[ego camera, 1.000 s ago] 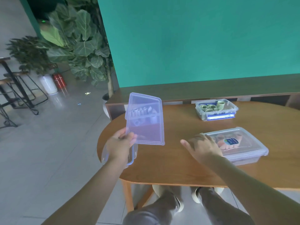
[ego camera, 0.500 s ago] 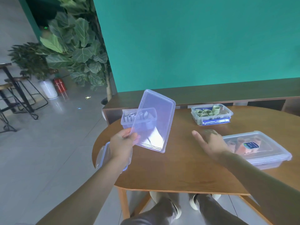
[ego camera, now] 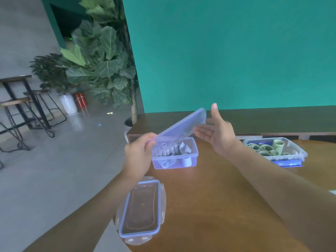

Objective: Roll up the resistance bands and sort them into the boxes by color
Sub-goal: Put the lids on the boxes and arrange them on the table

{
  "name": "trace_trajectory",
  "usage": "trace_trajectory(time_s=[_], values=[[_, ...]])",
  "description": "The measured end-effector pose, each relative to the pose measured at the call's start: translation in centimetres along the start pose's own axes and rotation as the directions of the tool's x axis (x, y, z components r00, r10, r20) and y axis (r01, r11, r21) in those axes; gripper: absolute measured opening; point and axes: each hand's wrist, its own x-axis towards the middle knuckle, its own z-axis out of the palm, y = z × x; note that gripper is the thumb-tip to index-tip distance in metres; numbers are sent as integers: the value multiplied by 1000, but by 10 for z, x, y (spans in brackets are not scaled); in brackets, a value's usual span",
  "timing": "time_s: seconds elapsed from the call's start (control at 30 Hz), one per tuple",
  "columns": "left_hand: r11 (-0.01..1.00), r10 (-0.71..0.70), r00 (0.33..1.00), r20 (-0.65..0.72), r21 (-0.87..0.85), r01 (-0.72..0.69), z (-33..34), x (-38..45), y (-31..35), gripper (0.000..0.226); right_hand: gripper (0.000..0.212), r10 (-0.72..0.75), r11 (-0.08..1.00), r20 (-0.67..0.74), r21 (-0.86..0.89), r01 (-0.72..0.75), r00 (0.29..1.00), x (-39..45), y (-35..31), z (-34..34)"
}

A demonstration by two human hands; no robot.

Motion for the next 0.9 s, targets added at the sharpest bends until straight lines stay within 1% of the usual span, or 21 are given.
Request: trace_trajectory(time_s=[0.07, 0.1, 0.17, 0.2, 0.23, 0.27, 0.37, 0.47, 0.57, 0.7, 0.77, 0.83, 0.9], values=[[996, 85, 996, 30, 35, -86, 1, 11, -10, 18, 71, 27, 999, -2, 46, -27, 1000, 17, -3, 9], [990, 130, 991, 36, 44, -131, 1, 15, -14, 17, 65, 43, 997, -17, 61, -41, 999, 25, -3, 11], [975, 213, 976, 38, 54, -214, 1, 23, -24, 16, 40, 81, 991, -54, 109, -75, 995, 37, 0, 16], [972, 228, 973, 40, 43, -229, 2, 26, -31, 16, 26, 110, 984, -61, 145, -100, 992, 40, 3, 17], [977, 212, 976, 43, 21, -213, 2, 29, -37, 16, 17, 133, 979, -69, 162, -121, 989, 42, 7, 18], [983, 184, 982, 41, -4, -184, 3, 30, -42, 18, 14, 145, 978, -74, 162, -132, 987, 43, 12, 18], [991, 131, 991, 32, -18, -131, 4, 26, -53, 21, 25, 138, 987, -100, 100, -128, 985, 44, 28, 17], [990, 142, 990, 13, -16, -142, 2, 21, -60, 18, 29, 152, 988, -142, -5, -154, 978, 40, 39, 15], [990, 135, 990, 36, -36, -133, 1, 18, -64, 18, 43, 167, 977, -162, -107, -185, 973, 39, 43, 10], [991, 92, 989, 117, -104, -80, 4, 20, -60, 25, 36, 164, 961, -210, -186, -204, 964, 41, 42, 3], [992, 100, 986, 134, -86, -89, 5, 22, -54, 28, 33, 174, 961, -223, -176, -215, 959, 43, 38, 0], [995, 93, 988, 120, -58, -86, 4, 21, -45, 28, 30, 174, 972, -227, -114, -204, 958, 44, 35, -3], [997, 65, 990, 127, -54, -58, 4, 20, -35, 18, 26, 160, 982, -245, -56, -178, 956, 43, 32, -6]])
